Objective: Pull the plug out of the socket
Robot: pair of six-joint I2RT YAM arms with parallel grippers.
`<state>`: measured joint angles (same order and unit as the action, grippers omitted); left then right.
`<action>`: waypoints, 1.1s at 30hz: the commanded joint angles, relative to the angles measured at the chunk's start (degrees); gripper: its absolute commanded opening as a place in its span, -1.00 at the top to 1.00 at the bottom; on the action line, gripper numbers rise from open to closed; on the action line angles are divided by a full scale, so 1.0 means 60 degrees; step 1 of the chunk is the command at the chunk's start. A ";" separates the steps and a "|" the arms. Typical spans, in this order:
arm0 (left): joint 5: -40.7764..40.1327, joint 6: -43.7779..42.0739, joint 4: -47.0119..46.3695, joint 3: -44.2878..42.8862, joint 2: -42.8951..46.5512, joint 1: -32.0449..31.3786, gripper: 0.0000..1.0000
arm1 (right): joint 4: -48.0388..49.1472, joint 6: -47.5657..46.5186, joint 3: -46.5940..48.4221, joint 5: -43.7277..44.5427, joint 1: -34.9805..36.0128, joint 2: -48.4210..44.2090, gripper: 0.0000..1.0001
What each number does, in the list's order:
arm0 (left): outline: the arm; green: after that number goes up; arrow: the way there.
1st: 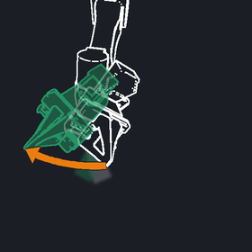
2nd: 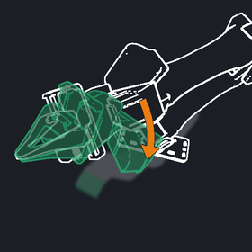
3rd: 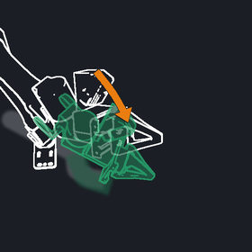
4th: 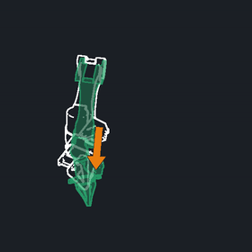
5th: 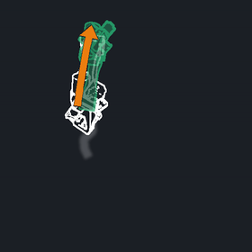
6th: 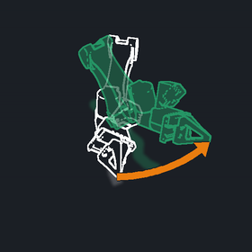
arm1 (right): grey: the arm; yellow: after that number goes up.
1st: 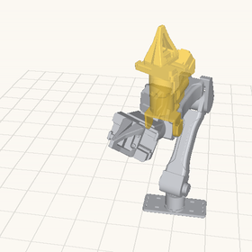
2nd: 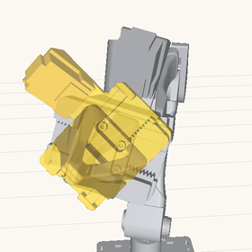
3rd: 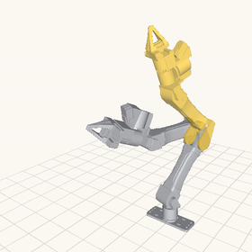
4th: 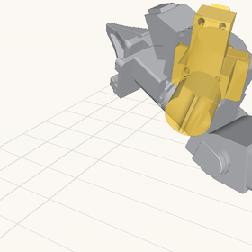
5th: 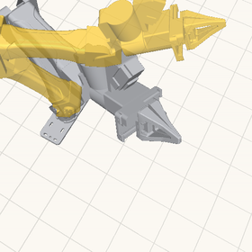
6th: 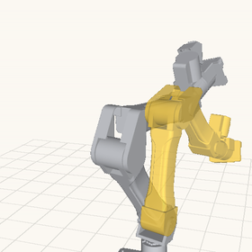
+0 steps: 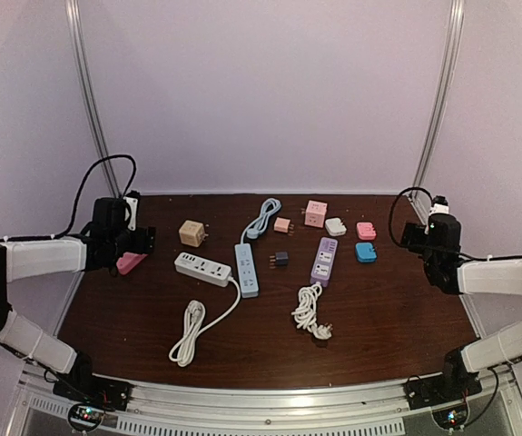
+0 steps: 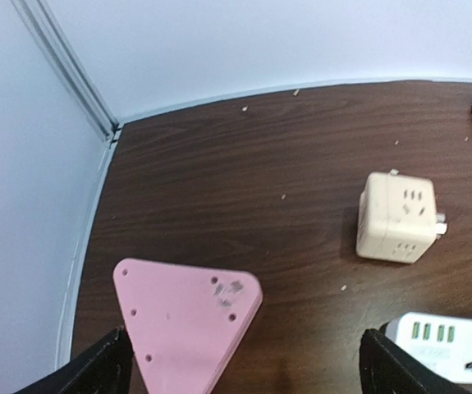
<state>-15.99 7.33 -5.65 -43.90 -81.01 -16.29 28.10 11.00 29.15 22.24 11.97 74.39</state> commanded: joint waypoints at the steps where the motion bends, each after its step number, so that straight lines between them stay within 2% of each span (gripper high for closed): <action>1: -0.0998 -0.0527 -0.1706 0.0991 0.0752 0.0460 -0.95 | 0.1360 0.0332 -0.0762 -0.0582 -0.1117 -0.0586 -1.00; 3: -0.1204 -0.0476 -0.1696 0.1084 0.0638 0.0682 -0.95 | 0.1610 0.0149 -0.0893 -0.0667 -0.1470 -0.0543 -1.00; 6: -0.1426 -0.0693 -0.2867 0.1667 0.0318 0.0778 -0.95 | 0.1774 -0.0142 -0.1041 -0.0830 -0.1849 -0.0092 -1.00; 9: -0.1986 -0.1004 -0.4919 0.2607 -0.0114 0.0811 -0.95 | 0.3109 -0.0109 -0.1656 -0.1165 -0.2297 0.0497 -1.00; 10: -0.2203 -0.1008 -0.6048 0.2921 -0.0305 0.0811 -0.95 | 0.2612 -0.0033 -0.1526 -0.1382 -0.2362 0.0465 -1.00; 11: -0.2313 -0.1223 -0.6590 0.3142 -0.0494 0.0826 -0.95 | 0.3059 -0.0139 -0.1585 -0.1482 -0.2374 0.0535 -1.00; 13: -0.1960 -0.1756 -0.7121 0.3169 -0.0666 0.0897 -0.95 | 0.3997 -0.0471 -0.1780 -0.1781 -0.2416 0.0770 -1.00; 16: -0.1535 -0.1957 -0.9039 0.3900 -0.1186 0.1123 -0.96 | 0.3986 -0.0940 -0.1362 -0.2348 -0.2448 0.1251 -1.00; 18: -0.1109 -0.1654 -0.8642 0.3892 -0.1014 0.1366 -0.95 | 0.4575 -0.1197 -0.1457 -0.2737 -0.2449 0.1692 -1.00; 19: -0.0896 -0.1688 -0.8798 0.3904 -0.1101 0.1450 -0.95 | 0.5556 -0.1255 -0.1673 -0.2798 -0.2449 0.2019 -1.00; 22: 0.0078 -0.1523 -0.8490 0.3812 -0.1132 0.1750 -0.95 | 0.5768 -0.1461 -0.1849 -0.3192 -0.2449 0.2091 -0.99; 25: 0.1093 -0.1480 -0.9442 0.4150 -0.1447 0.2176 -0.95 | 0.7099 -0.1668 -0.2281 -0.3563 -0.2438 0.2505 -1.00; 27: 0.1261 -0.1514 -0.9357 0.4169 -0.1425 0.2187 -0.95 | 0.6632 -0.1575 -0.2218 -0.3518 -0.2448 0.2353 -1.00; 33: 0.2341 -0.1973 -0.9744 0.4315 -0.1429 0.2187 -0.95 | 0.7004 -0.1636 -0.2286 -0.3514 -0.2447 0.2464 -1.00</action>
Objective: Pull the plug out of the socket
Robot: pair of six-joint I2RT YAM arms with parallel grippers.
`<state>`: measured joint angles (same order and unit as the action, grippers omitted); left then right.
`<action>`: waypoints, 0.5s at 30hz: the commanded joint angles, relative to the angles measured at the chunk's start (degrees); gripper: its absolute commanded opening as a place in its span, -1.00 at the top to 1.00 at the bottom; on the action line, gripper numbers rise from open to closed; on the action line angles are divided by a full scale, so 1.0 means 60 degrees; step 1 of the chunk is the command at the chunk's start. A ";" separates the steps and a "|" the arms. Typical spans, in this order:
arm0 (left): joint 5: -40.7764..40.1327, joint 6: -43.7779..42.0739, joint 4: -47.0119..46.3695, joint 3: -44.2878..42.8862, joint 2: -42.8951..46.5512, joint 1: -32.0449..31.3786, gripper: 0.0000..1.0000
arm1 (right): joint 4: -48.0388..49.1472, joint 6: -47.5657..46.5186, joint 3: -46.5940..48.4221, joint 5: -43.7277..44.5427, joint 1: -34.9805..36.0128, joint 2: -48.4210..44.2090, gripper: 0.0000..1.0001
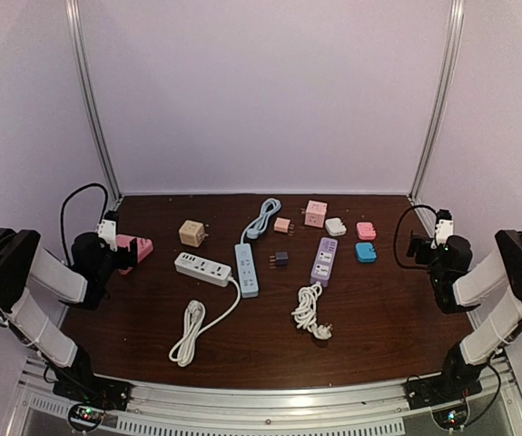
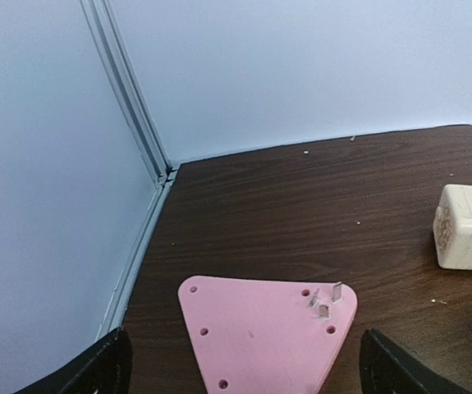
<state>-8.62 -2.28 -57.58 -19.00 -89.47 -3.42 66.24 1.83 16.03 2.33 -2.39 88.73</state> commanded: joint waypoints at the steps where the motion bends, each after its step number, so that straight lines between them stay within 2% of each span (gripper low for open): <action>1: 0.1386 -0.0508 -0.1277 0.0300 -0.0019 0.0043 -0.95 | 0.0556 -0.0100 -0.0089 -0.0194 -0.0045 0.0041 -1.00; 4: 0.1393 -0.0493 -0.1279 0.0286 -0.0034 0.0043 -0.95 | 0.0591 -0.0114 -0.0094 -0.0169 -0.0041 0.0053 -1.00; 8: 0.0708 -0.0184 -0.0869 0.0050 -0.0066 0.0039 -0.95 | 0.0582 -0.0156 -0.0063 -0.0202 -0.0026 0.0064 -1.00; 15: 0.0636 -0.0194 -0.0904 0.0077 -0.0052 0.0043 -0.95 | 0.0381 -0.0174 0.0045 -0.0610 -0.0026 0.0076 -1.00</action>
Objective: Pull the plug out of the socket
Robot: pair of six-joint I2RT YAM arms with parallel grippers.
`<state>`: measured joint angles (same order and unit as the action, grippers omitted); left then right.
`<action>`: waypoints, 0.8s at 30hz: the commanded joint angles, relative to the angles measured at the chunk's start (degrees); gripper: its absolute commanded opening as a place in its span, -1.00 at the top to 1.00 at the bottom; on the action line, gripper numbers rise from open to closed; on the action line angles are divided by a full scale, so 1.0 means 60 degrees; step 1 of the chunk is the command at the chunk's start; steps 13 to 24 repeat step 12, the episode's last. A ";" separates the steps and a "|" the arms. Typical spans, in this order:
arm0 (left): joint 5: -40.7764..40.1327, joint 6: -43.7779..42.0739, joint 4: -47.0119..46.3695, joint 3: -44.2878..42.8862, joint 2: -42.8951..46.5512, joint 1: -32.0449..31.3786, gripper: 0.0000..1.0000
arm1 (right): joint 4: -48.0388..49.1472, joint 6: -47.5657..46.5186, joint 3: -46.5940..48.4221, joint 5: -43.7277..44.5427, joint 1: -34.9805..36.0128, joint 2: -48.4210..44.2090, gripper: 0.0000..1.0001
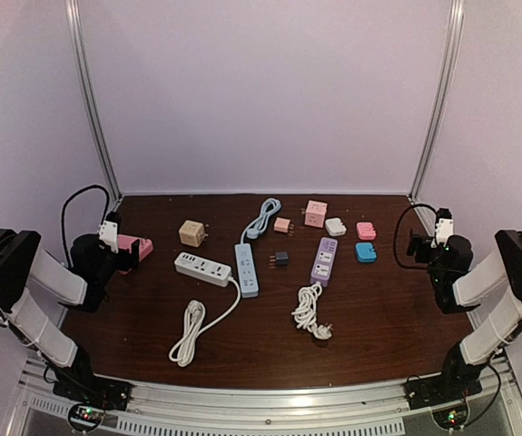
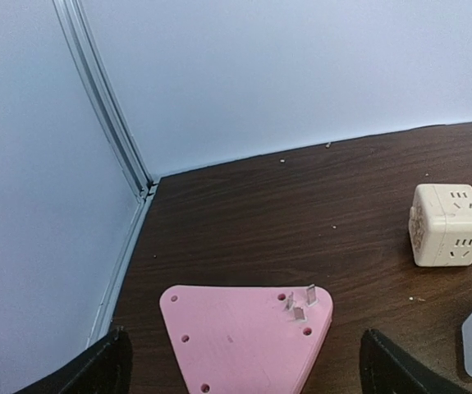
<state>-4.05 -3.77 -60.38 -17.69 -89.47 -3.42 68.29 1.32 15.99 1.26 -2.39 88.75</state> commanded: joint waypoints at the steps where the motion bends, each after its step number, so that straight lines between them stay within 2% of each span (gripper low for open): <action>1: -0.0117 0.0057 -0.0439 -0.0140 -0.0049 0.0032 -0.95 | 0.0027 -0.0090 0.0059 -0.0483 -0.0026 0.0076 -1.00; 24: -0.0137 0.0057 -0.0454 -0.0131 -0.0044 0.0041 -0.95 | -0.0031 -0.0367 0.0090 -0.0575 -0.0026 0.0077 -1.00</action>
